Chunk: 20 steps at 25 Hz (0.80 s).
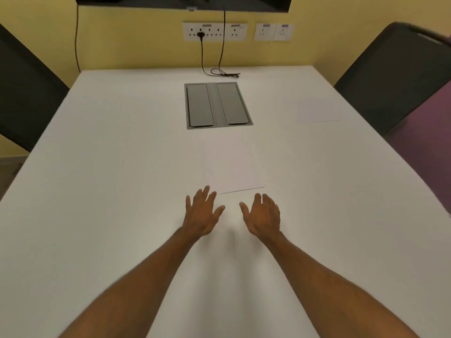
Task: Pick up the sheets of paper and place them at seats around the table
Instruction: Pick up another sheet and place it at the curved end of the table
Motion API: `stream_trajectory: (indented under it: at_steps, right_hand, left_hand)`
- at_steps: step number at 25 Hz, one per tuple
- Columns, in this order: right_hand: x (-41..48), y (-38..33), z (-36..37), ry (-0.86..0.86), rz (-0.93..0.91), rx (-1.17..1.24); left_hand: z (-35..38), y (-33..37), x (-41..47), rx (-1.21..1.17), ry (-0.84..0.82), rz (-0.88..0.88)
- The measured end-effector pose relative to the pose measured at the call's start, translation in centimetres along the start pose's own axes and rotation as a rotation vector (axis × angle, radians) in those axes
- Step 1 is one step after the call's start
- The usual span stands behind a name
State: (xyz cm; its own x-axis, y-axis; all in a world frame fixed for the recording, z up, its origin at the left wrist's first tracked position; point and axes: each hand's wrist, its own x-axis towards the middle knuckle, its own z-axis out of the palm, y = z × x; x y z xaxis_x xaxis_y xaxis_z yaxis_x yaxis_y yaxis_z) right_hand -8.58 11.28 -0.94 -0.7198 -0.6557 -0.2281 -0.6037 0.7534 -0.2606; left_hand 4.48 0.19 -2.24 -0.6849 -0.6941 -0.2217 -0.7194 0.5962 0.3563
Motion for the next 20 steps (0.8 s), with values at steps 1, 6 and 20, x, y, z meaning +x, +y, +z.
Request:
stream_trajectory:
  at_steps: [1,6,20]
  right_hand:
    - [1.5,0.1,0.2,-0.001,0.016,0.01]
    - [6.9,-0.4,1.8,0.02,0.002,0.015]
    - [11.4,-1.2,6.3,0.097,0.185,-0.075]
  left_hand:
    - [0.1,-0.5,1.2,0.023,0.01,-0.003]
    - [1.8,-2.7,4.9,0.035,0.061,-0.095]
    - [7.7,-2.1,7.4,-0.016,0.059,-0.153]
